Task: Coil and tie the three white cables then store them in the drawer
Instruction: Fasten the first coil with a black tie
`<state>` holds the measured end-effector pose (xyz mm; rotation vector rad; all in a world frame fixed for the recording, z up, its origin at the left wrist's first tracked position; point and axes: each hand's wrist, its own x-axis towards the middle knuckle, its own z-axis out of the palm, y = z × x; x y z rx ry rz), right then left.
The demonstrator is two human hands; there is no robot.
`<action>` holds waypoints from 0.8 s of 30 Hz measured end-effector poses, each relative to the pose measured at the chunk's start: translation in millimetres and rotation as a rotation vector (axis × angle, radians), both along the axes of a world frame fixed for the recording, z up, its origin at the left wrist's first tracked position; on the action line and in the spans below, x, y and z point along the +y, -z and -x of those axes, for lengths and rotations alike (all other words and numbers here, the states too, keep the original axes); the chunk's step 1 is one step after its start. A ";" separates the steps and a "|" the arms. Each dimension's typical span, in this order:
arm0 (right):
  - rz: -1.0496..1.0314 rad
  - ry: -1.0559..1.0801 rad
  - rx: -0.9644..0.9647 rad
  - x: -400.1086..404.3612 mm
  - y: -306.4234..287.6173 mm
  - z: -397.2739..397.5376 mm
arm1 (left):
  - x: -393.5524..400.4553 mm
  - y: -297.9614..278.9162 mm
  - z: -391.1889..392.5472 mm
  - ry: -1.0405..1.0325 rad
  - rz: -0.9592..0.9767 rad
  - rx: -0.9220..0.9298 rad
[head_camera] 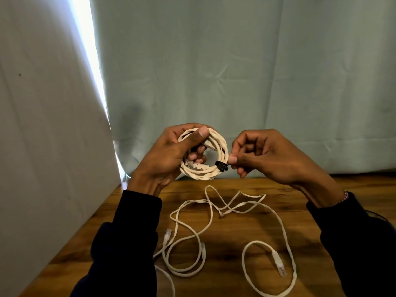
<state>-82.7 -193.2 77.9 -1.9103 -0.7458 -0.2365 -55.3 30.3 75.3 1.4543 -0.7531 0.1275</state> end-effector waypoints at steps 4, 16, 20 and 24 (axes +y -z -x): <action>-0.036 0.048 0.053 0.2 -0.4 -3.4 | 1.1 -0.6 -2.4 -0.060 -0.028 -0.047; -0.035 0.215 -0.494 1.2 9.0 -16.9 | 1.7 -4.1 -7.0 -0.152 -0.118 0.159; 0.015 0.217 -0.617 -0.3 14.3 -25.1 | -8.2 -5.0 -2.4 -0.156 -0.132 0.450; 0.024 0.196 -0.376 3.8 17.6 -26.1 | -11.8 -0.8 -7.5 -0.376 -0.163 0.304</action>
